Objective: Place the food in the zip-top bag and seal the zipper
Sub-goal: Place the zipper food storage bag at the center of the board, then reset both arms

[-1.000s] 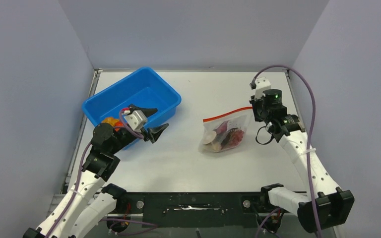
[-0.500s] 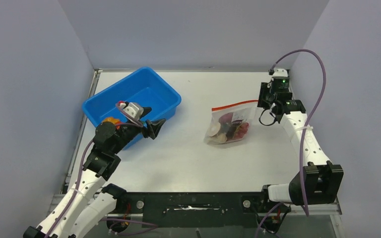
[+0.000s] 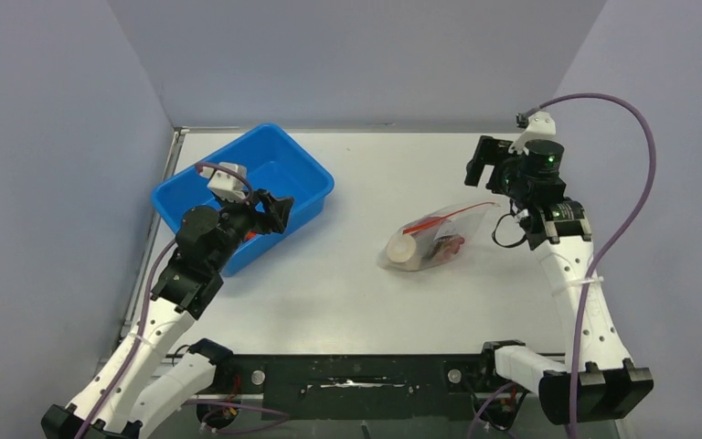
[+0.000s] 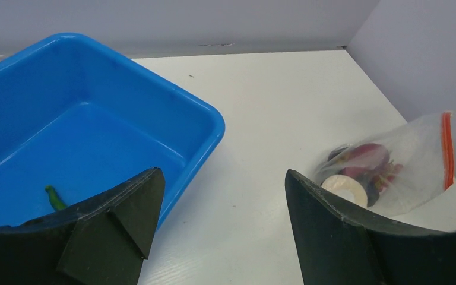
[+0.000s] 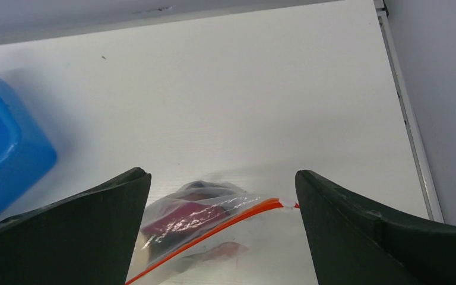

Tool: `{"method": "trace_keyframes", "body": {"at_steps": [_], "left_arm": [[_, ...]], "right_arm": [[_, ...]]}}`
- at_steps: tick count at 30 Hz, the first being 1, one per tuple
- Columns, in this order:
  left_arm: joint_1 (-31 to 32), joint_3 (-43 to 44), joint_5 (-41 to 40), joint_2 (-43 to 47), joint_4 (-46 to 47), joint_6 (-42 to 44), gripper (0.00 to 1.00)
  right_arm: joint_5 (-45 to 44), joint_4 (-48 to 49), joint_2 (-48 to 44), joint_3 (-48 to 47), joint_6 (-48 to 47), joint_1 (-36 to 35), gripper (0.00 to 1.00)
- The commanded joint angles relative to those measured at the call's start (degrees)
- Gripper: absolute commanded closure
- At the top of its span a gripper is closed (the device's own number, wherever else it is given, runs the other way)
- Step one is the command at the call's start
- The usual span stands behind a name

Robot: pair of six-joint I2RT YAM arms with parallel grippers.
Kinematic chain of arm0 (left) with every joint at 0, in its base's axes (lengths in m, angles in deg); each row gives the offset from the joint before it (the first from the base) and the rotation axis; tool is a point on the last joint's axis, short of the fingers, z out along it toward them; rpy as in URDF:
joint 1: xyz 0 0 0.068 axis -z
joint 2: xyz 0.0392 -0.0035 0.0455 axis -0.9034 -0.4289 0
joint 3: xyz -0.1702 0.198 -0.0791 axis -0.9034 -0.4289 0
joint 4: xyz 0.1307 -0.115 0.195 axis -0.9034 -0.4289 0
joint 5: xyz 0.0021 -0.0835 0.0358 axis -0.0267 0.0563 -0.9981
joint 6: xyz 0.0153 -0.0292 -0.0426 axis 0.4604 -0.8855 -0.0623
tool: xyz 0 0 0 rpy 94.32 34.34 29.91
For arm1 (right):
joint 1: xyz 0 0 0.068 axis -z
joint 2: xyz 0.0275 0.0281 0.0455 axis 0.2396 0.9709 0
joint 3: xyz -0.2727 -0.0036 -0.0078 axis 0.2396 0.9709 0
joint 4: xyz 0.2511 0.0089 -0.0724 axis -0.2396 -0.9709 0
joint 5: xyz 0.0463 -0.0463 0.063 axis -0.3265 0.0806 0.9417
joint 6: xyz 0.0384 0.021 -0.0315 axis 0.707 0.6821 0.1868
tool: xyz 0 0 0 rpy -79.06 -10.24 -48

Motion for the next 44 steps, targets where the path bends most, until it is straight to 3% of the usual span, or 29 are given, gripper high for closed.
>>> {"method": "trace_keyframes", "body": {"at_steps": [1, 10, 18, 44], "left_arm": [[-0.4, 4.2, -5.7, 0.5, 0.8, -4.5, 0.25], [-0.4, 7.8, -8.6, 3.2, 1.8, -5.3, 0.25], [-0.4, 9.5, -6.1, 4.2, 4.0, -8.5, 0.25], [-0.4, 8.6, -5.3, 5.1, 4.4, -8.5, 0.25]], "right_arm": [[-0.3, 1.5, -7.1, 0.3, 4.9, -0.4, 0.02], [-4.5, -0.5, -15.7, 2.3, 9.1, -0.4, 0.02], [1.4, 2.7, -22.9, 5.5, 9.0, -0.3, 0.02], [-0.1, 0.7, -23.7, 6.0, 9.2, -0.4, 0.02]]}}
